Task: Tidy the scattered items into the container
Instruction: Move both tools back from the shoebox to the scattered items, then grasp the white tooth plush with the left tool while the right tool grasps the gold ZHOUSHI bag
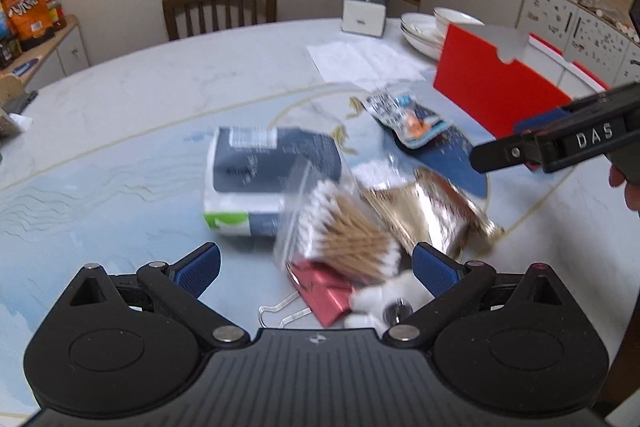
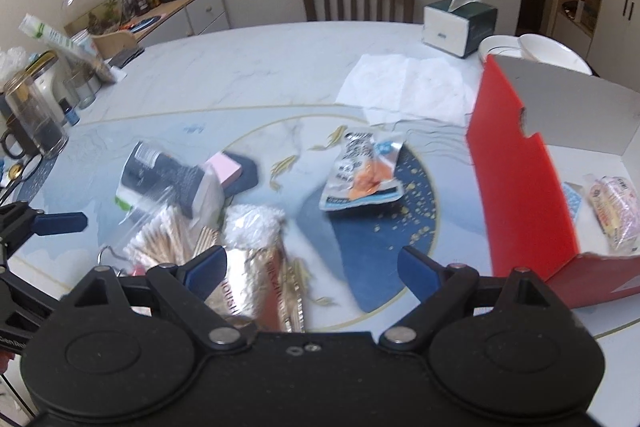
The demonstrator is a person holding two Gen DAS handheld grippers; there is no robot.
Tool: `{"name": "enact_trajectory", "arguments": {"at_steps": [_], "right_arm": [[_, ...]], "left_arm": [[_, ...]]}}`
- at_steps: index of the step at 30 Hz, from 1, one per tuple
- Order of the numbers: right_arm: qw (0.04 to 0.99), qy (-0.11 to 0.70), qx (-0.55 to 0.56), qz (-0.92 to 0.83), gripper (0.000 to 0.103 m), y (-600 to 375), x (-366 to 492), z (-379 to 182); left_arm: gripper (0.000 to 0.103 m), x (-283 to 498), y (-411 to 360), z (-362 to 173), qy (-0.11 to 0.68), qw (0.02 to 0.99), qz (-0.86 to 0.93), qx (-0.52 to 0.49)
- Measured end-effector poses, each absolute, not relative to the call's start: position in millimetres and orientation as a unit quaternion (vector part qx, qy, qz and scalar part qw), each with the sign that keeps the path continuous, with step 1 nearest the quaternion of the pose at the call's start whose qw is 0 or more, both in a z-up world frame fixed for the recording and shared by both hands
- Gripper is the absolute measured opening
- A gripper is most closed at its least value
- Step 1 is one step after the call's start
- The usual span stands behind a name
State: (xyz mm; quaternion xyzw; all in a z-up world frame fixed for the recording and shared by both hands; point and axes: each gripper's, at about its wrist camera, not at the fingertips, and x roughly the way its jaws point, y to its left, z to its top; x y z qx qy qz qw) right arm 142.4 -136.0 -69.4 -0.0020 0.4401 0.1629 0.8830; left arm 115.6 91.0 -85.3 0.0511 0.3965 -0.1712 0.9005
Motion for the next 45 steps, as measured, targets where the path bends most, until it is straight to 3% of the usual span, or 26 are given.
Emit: {"name": "enact_trajectory", "arguments": {"at_steps": [13, 27, 33, 34, 36, 45], "right_arm": [[0.875, 0.452, -0.021, 0.171, 0.092, -124.8, 144.2, -76.9], [0.862, 0.466, -0.036, 0.194, 0.093, -96.9, 151.2, -95.1], [0.856, 0.473, -0.047, 0.203, 0.095, -90.5, 152.1, -102.7], [0.856, 0.474, -0.047, 0.203, 0.095, -90.1, 152.3, -103.6], [0.855, 0.475, -0.048, 0.202, 0.095, -89.9, 152.2, -105.1], [0.847, 0.487, -0.027, 0.209, 0.085, -92.2, 152.5, -109.5]], "left_arm": [[0.101, 78.4, 72.6, -94.0, 0.382, 0.891, -0.225, 0.097], [0.079, 77.7, 54.8, -104.7, 0.396, 0.881, -0.243, 0.086], [0.078, 78.8, 49.4, -105.3, 0.39, 0.884, -0.24, 0.097], [0.076, 79.3, 48.7, -105.4, 0.389, 0.884, -0.238, 0.098], [0.058, 81.8, 48.1, -107.1, 0.399, 0.881, -0.237, 0.098], [0.044, 87.3, 50.4, -112.3, 0.417, 0.878, -0.219, 0.088]]}}
